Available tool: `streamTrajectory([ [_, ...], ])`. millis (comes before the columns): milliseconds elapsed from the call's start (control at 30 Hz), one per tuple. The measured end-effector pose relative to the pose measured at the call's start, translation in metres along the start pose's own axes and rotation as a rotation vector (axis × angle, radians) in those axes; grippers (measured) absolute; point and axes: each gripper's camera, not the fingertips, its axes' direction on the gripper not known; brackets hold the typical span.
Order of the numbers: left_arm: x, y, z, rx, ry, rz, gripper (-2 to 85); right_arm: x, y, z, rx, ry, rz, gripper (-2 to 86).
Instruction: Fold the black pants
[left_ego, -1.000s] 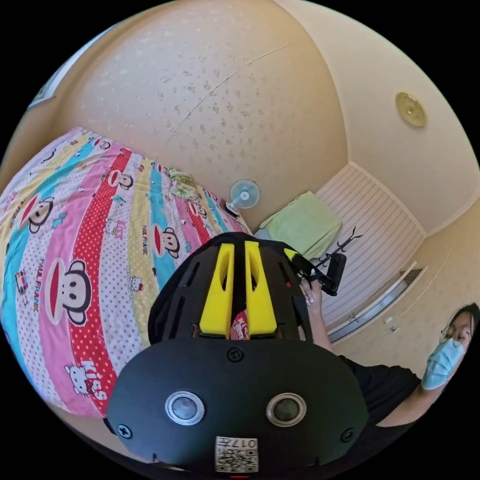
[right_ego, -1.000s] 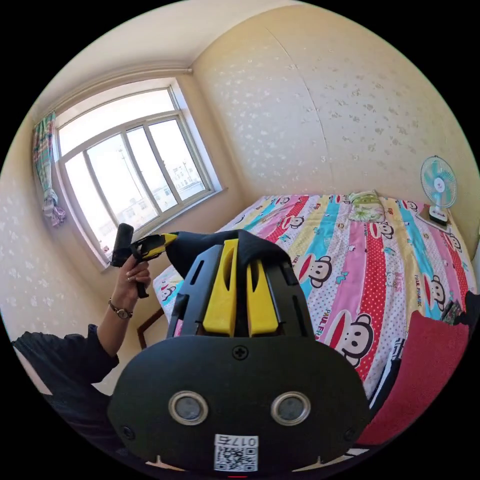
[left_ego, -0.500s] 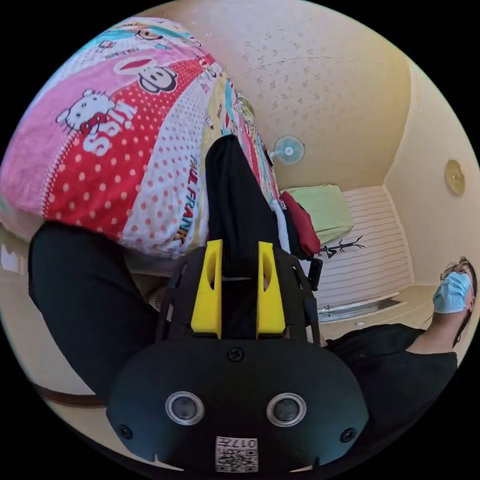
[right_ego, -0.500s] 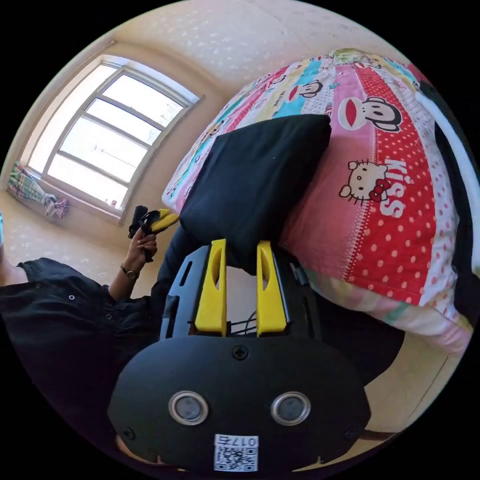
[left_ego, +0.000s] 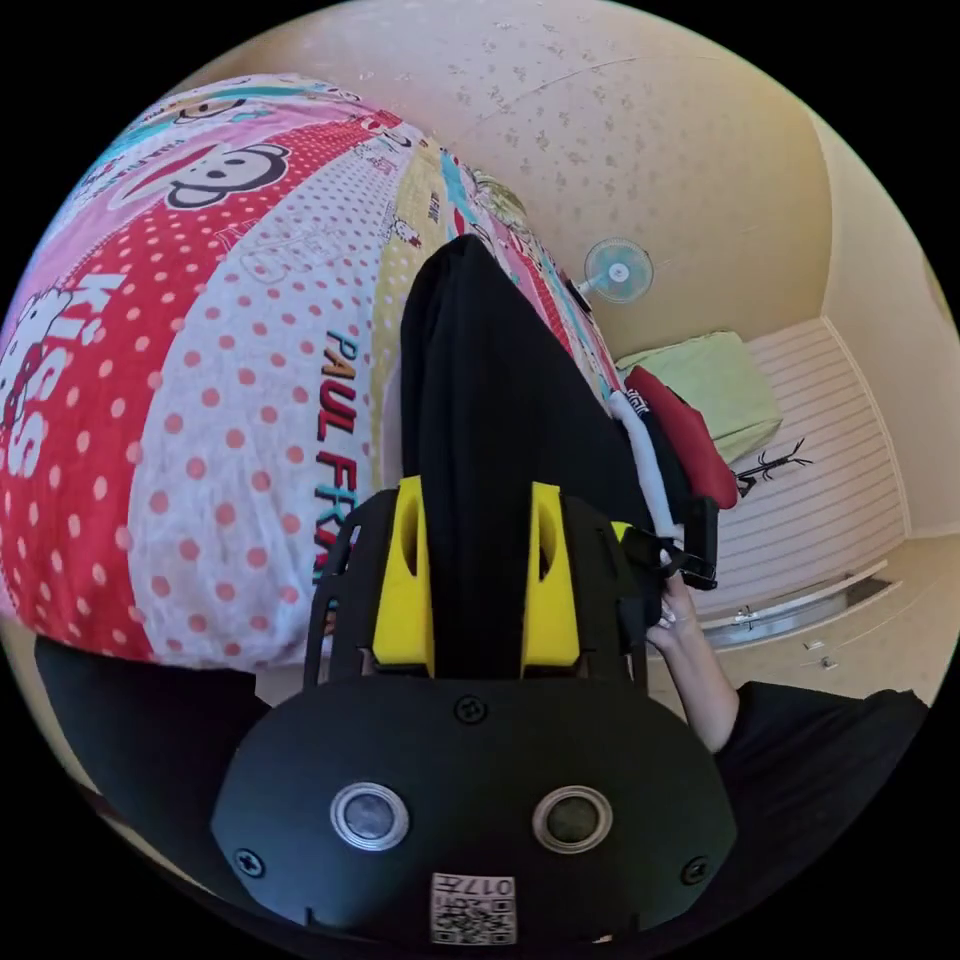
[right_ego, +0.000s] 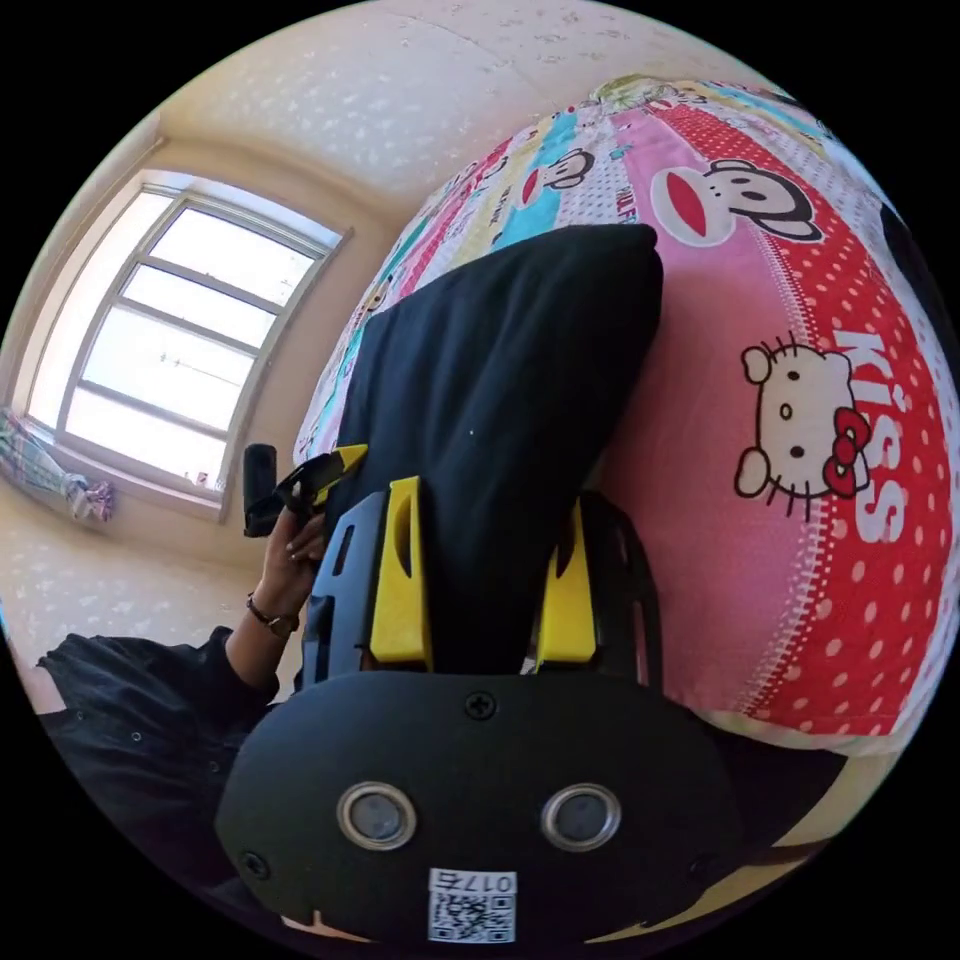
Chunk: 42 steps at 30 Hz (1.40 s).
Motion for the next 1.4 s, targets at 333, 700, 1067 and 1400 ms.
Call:
streamTrajectory([
  [333, 0.023, 0.051, -0.07, 0.007, 0.23, 0.042, 4.8, -0.025, 0.036, 0.0, -0.125, -0.475, -0.104, 10.1],
  [700, 0.017, 0.022, -0.334, 0.592, 0.111, 0.191, 4.8, -0.226, -0.071, 0.05, -0.155, -0.699, -0.642, 9.6],
  [1067, -0.162, -0.007, -0.496, 0.599, -0.343, -0.356, 14.0, -0.319, -0.203, 0.325, -0.334, -0.429, -0.36, 10.4],
  [1400, -0.185, 0.082, -0.3, 0.339, -0.321, -0.406, 15.1, -0.081, 0.0, 0.243, -0.117, 0.138, -0.273, 9.7],
])
